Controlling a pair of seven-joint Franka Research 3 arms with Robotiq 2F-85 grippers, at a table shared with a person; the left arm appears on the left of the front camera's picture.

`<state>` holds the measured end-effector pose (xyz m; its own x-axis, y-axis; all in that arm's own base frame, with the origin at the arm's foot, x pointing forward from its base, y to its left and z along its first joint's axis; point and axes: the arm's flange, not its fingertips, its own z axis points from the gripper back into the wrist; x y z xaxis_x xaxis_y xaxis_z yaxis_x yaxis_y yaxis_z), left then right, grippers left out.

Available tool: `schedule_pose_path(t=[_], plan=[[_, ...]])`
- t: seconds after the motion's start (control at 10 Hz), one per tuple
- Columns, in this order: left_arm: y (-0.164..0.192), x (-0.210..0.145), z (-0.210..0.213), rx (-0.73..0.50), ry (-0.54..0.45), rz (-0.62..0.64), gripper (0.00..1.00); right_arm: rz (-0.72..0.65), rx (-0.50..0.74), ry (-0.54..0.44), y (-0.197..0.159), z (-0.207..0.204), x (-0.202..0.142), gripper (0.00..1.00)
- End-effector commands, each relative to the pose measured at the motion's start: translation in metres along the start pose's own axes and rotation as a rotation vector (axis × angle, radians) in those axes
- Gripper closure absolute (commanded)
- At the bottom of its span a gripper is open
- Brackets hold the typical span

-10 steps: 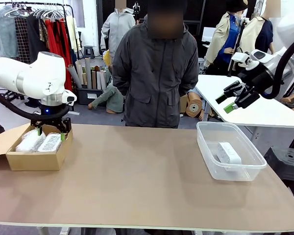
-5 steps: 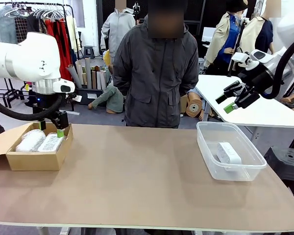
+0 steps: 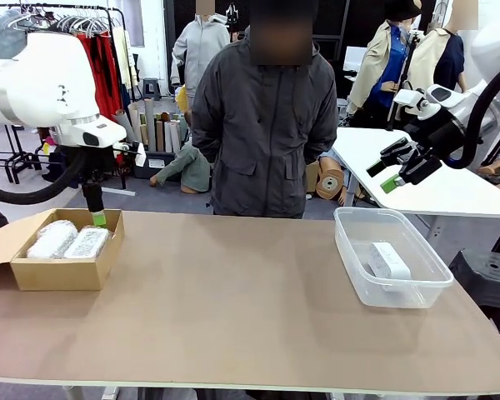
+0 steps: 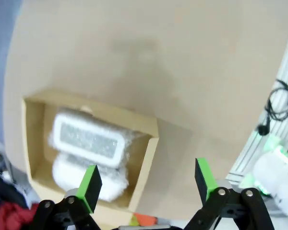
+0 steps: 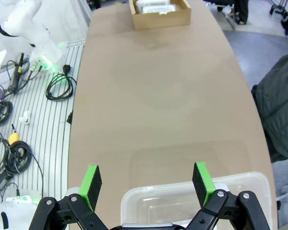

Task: Separate and place wrapped and unwrapped clocks.
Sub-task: If the picked Digital clock is wrapped, place it in the Package Box ; if not, place it in the Organizing box.

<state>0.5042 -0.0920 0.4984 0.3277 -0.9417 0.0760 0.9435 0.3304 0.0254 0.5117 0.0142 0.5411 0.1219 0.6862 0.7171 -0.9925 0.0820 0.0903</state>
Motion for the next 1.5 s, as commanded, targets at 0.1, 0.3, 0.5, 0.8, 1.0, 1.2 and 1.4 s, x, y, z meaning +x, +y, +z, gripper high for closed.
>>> schedule_pose_path(t=[0.1,0.3,0.5,0.8,1.0,1.2,1.4], plan=[[0.001,-0.021,0.014,-0.021,-0.115,-0.310,0.00,-0.013,-0.002,-0.001,0.001,0.001,0.003,0.00],[0.007,-0.026,0.027,-0.077,-0.248,-0.419,0.00,-0.013,-0.002,-0.001,0.001,0.001,0.003,0.00],[0.014,-0.033,0.041,-0.149,-0.416,-0.500,0.00,-0.013,-0.002,-0.001,0.001,0.001,0.003,0.00],[0.021,-0.035,0.057,-0.149,-0.557,-0.419,0.00,-0.013,-0.002,-0.001,0.001,0.001,0.003,0.00],[0.034,-0.033,0.065,-0.164,-0.676,-0.285,0.00,-0.013,-0.002,-0.001,0.001,0.001,0.003,0.00],[0.044,-0.037,0.068,-0.088,-0.743,-0.351,0.00,-0.013,-0.002,-0.001,0.001,0.001,0.003,0.00],[0.051,-0.034,0.071,-0.124,-0.781,-0.337,0.00,-0.013,-0.002,-0.001,0.001,0.001,0.003,0.00]])
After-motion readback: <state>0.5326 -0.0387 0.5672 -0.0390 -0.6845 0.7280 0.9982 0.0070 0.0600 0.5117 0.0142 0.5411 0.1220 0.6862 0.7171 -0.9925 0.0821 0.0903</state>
